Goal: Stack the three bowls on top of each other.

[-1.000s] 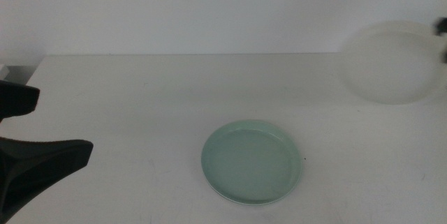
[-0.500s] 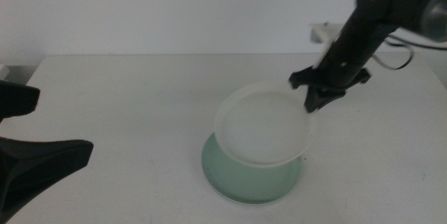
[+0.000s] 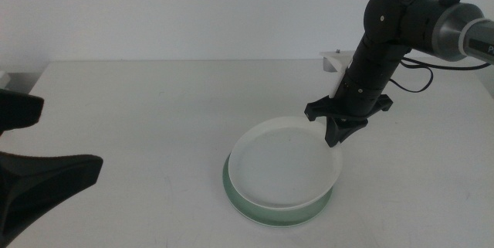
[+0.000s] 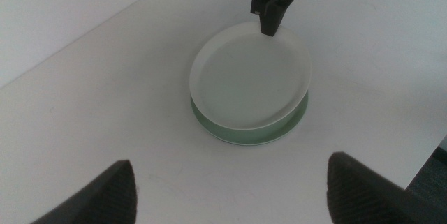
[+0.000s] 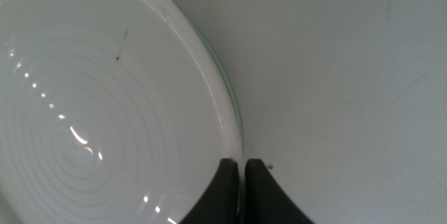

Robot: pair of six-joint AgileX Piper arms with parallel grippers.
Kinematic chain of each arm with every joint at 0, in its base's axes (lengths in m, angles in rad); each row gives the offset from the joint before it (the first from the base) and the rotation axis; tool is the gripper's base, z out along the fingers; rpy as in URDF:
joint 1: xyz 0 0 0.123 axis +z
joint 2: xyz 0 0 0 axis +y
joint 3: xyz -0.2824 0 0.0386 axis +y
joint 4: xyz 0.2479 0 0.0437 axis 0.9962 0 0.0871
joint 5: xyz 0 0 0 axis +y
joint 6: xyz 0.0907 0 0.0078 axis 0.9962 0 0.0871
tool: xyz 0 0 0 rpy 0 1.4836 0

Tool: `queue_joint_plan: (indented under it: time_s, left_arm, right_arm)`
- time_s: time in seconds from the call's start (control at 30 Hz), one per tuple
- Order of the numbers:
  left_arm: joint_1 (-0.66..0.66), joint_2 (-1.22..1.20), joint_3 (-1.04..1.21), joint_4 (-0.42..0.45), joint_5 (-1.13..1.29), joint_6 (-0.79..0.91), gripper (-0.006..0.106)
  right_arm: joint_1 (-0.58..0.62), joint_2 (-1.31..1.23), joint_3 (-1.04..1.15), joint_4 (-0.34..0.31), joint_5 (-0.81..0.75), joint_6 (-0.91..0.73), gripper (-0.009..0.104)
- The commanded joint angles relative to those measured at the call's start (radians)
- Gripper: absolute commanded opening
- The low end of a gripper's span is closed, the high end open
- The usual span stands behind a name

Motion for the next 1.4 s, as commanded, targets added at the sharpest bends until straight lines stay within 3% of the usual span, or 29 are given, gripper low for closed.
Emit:
queue_joint_plan:
  time_s: [0.0, 0.17, 0.43, 0.6, 0.67, 0.8, 0.87, 1.0, 1.13, 1.37]
  left_arm:
    - [-0.005, 0.004, -0.027, -0.014, -0.063, -0.005, 0.105]
    - [-0.005, 0.004, -0.027, -0.014, -0.063, -0.005, 0.105]
    - [-0.005, 0.004, -0.027, -0.014, -0.063, -0.005, 0.105]
    - [-0.005, 0.008, -0.027, -0.006, -0.13, -0.008, 0.105]
    - [-0.001, 0.03, -0.04, 0.051, -0.168, -0.076, 0.105]
    - [0.039, 0.157, -0.092, 0.283, -0.168, -0.328, 0.105]
    - [0.073, 0.247, -0.135, 0.334, -0.173, -0.377, 0.105]
    - [0.17, 0.409, -0.252, 0.32, -0.158, -0.367, 0.105]
    - [0.31, 0.507, -0.345, 0.228, -0.155, -0.285, 0.105]
    - [0.453, 0.428, -0.236, 0.094, -0.196, -0.211, 0.105]
  right_arm:
    - [0.0, -0.06, -0.029, 0.011, 0.02, -0.004, 0.0]
    - [0.0, -0.06, -0.029, 0.033, 0.038, -0.004, 0.01]
    - [-0.002, -0.065, -0.049, 0.019, 0.06, -0.013, 0.04]
    - [-0.015, -0.075, -0.141, 0.039, 0.122, -0.038, 0.048]
    - [-0.033, -0.101, -0.16, 0.054, 0.119, -0.038, 0.048]
    - [-0.086, -0.189, -0.161, 0.059, 0.115, -0.041, 0.048]
    - [-0.122, -0.24, -0.149, 0.06, 0.102, -0.041, 0.048]
    - [-0.206, -0.363, -0.098, 0.066, 0.067, -0.027, 0.048]
    - [-0.286, -0.493, -0.017, 0.064, 0.05, -0.05, 0.048]
    - [-0.369, -0.768, 0.23, 0.068, -0.182, -0.091, 0.048]
